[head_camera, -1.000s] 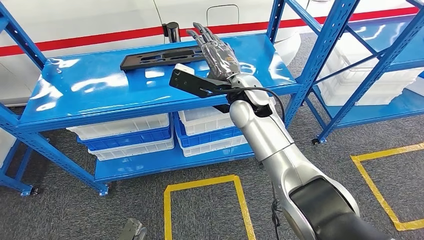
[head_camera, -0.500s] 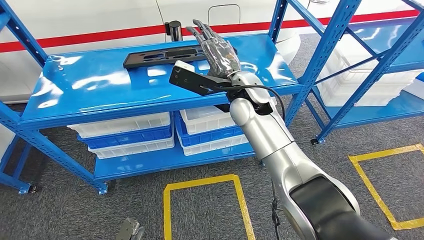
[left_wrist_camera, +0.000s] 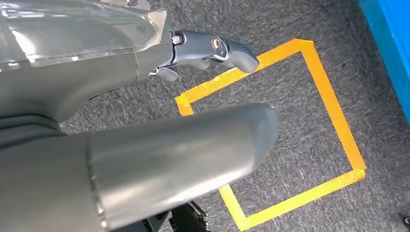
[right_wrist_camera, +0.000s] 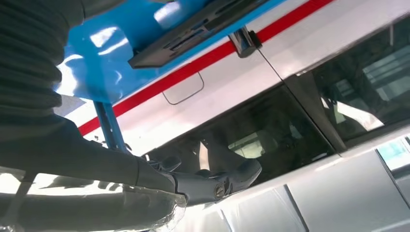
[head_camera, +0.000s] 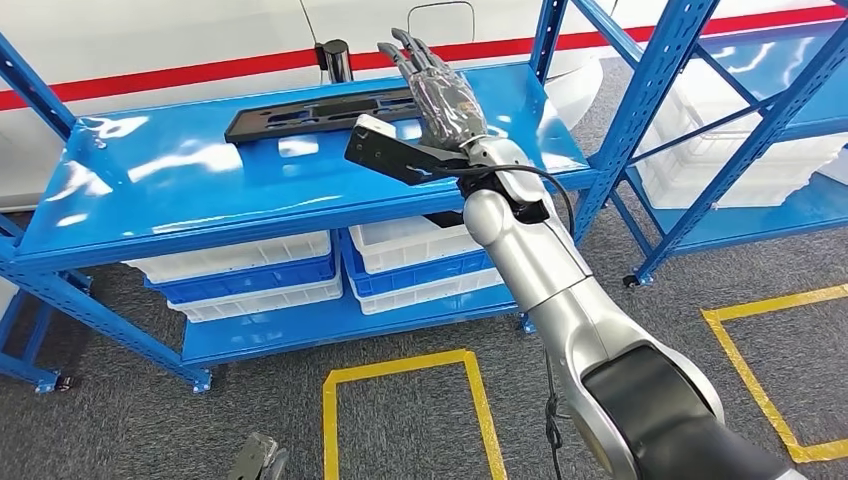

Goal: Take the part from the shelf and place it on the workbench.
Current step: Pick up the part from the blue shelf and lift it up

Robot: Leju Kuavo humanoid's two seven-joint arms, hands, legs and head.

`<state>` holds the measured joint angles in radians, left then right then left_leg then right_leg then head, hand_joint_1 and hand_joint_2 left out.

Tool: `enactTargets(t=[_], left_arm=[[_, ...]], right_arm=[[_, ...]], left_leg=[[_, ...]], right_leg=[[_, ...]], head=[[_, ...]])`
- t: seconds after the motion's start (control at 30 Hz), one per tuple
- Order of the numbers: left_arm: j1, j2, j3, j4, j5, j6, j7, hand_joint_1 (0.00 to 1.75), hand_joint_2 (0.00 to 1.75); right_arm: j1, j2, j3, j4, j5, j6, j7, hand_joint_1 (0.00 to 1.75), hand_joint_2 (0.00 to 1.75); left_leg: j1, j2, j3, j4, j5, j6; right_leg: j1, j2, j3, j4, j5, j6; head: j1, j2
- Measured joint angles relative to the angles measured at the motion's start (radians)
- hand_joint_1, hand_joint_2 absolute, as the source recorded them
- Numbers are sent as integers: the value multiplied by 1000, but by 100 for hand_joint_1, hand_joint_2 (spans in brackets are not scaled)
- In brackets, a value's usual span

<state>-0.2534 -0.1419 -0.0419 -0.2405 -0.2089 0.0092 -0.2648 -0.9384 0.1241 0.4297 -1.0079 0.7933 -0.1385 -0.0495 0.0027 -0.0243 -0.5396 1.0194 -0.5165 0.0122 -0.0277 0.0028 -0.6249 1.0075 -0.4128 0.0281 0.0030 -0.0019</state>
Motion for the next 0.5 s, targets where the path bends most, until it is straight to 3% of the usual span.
enactTargets(t=[0.07, 0.13, 0.17, 0.2, 0.27, 0.33, 0.4, 0.5], left_arm=[[-5, 2, 5, -1, 0, 0, -2, 0, 0], [-6, 2, 9, -1, 0, 0, -3, 0, 0], [-6, 2, 11, -1, 0, 0, -3, 0, 0], [-6, 3, 12, -1, 0, 0, -3, 0, 0], [-6, 5, 13, -1, 0, 0, -4, 0, 0], [-8, 7, 14, -1, 0, 0, -5, 0, 0], [-11, 8, 16, -1, 0, 0, -6, 0, 0], [-14, 8, 19, -1, 0, 0, -8, 0, 0]], right_arm=[[-5, 6, 3, 4, 0, -4, -2, 0, 175], [-8, 9, 6, 10, 0, -5, -3, 0, 175], [-8, 10, 8, 13, -1, -5, -3, 0, 175], [-8, 10, 9, 16, -1, -5, -3, 0, 175], [-8, 12, 11, 21, -1, -6, -6, 0, 175], [-12, 16, 13, 26, -1, -10, -10, 0, 175], [-20, 19, 15, 32, -1, -16, -13, 0, 175], [-26, 20, 18, 40, 0, -23, -15, 0, 175]], left_leg=[[4, 13, -56, 102, -39, -13], [9, 18, -147, 239, -77, -22], [10, 19, -182, 275, -72, -24], [11, 20, -198, 272, -46, -23], [11, 22, -171, 162, 51, -17], [7, 25, -118, 38, 115, -7], [0, 27, -94, -9, 115, 5], [-1, 22, -79, -26, 108, 25]], right_leg=[[-2, 0, 12, -1, -9, -15], [0, -1, 21, -1, -19, -24], [0, -1, 26, -1, -24, -25], [1, -1, 33, -1, -29, -25], [1, -1, 54, -1, -43, -21], [4, -1, 71, -6, -55, -15], [10, -1, 77, -9, -59, -4], [16, -3, 71, 10, -61, 13]], head=[[-3, 0], [-5, 0], [-5, 0], [-5, 0], [-5, 0], [-5, 0], [-5, 0], [-5, 0]])
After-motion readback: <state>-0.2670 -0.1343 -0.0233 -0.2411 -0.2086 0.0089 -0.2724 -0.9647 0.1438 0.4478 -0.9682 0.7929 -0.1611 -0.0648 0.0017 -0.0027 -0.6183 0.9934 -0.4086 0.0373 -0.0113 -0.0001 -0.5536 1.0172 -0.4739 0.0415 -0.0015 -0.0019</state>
